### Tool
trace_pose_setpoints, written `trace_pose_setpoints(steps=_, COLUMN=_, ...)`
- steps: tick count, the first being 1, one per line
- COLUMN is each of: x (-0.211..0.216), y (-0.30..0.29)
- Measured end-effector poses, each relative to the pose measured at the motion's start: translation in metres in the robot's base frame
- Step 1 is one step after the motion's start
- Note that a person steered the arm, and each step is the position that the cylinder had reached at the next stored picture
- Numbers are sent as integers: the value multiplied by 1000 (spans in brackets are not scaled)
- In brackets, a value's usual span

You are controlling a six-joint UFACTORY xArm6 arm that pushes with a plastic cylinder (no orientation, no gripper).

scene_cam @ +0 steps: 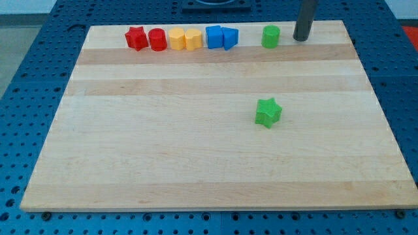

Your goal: Move the green circle closer to the blue triangle

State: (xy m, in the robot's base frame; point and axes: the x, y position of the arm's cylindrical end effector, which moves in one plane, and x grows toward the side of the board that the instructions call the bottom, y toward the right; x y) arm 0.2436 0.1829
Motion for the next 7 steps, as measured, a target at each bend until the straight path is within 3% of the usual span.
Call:
trace_pose_setpoints(steps=2, x=-1, y=-68)
trace_pose_setpoints(steps=7, x=29, y=-76)
